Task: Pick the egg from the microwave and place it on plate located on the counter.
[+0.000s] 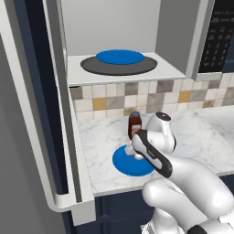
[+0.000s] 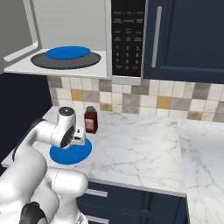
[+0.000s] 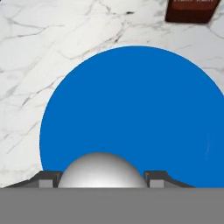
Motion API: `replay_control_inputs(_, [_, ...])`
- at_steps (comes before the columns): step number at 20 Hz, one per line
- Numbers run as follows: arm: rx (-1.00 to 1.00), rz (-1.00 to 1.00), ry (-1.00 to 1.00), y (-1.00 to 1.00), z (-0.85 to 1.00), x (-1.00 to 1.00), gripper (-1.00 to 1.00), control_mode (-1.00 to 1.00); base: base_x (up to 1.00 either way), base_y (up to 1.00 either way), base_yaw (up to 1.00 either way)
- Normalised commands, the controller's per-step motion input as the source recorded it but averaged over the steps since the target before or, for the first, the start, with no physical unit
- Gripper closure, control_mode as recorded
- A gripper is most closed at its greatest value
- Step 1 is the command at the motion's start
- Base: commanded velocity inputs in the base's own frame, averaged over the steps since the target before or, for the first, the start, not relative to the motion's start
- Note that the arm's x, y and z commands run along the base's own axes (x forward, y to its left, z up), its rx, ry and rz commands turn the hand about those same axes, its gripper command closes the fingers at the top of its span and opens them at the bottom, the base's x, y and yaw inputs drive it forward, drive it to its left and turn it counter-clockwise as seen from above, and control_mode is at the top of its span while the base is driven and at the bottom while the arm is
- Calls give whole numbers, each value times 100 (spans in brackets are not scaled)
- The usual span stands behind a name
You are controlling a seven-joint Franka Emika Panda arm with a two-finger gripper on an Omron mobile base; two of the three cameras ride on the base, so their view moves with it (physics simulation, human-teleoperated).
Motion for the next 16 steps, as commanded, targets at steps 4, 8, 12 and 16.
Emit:
replay_control_inputs(4, [0, 0, 0, 0, -34, 6, 100, -100, 0, 0, 0])
replay_control_inputs(8, [0, 0, 0, 0, -40, 12, 100, -100, 0, 0, 0])
replay_control_inputs(12, [0, 0, 0, 0, -38, 7, 100, -100, 0, 0, 0])
replay_control_inputs(16, [0, 0, 0, 0, -35, 11, -100, -100, 0, 0, 0])
